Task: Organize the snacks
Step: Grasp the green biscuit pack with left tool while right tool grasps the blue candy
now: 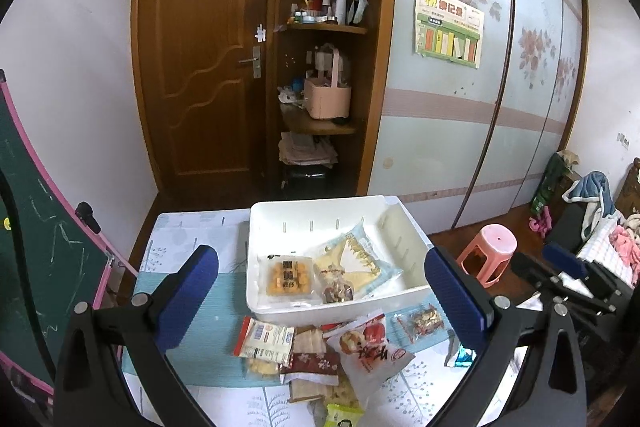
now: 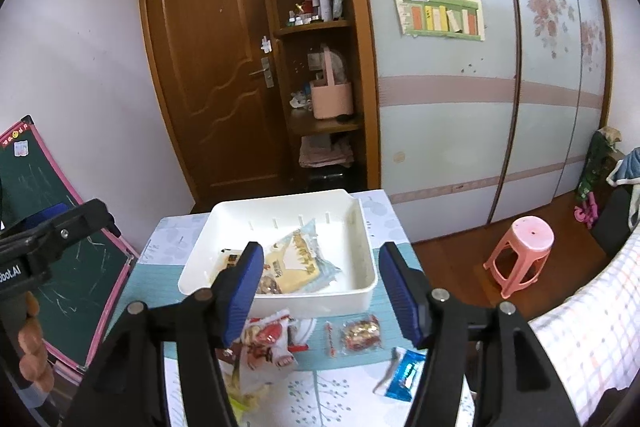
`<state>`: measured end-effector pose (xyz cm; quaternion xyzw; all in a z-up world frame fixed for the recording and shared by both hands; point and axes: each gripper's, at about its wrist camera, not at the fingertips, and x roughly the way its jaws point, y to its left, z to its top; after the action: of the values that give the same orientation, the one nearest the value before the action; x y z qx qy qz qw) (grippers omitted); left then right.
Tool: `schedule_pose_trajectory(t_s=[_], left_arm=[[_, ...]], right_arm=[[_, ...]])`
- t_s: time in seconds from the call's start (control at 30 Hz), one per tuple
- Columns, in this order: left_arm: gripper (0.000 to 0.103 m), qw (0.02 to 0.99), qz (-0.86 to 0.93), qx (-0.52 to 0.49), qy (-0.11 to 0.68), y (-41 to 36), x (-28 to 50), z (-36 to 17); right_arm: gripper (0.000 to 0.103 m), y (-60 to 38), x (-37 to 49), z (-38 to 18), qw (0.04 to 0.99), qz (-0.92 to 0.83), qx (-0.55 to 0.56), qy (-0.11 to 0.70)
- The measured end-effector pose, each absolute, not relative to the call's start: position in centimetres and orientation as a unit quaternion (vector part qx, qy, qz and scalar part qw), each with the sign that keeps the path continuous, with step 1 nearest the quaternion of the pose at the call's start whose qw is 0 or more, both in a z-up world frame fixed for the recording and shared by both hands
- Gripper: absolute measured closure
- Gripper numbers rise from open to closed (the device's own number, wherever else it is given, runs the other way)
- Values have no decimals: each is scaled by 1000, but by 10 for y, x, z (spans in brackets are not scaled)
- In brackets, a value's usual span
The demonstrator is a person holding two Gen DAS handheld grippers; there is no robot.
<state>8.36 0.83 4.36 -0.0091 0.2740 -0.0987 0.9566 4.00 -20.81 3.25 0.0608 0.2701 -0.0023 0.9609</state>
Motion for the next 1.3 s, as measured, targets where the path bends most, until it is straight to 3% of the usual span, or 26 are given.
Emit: schedule_pose_trajectory(t_s=[0.27, 0.8, 1.3], left_arm=[[0, 952, -86, 2, 295, 10, 64, 0], [0, 891, -80, 24, 447, 14, 77, -130], [0, 821, -134, 48, 553, -30, 80, -210]], right_arm=[[34, -218, 17, 14, 961, -30, 45, 271], [33, -310, 20, -117, 893, -91, 126, 423], [33, -306, 57, -177, 862, -82, 148, 479]])
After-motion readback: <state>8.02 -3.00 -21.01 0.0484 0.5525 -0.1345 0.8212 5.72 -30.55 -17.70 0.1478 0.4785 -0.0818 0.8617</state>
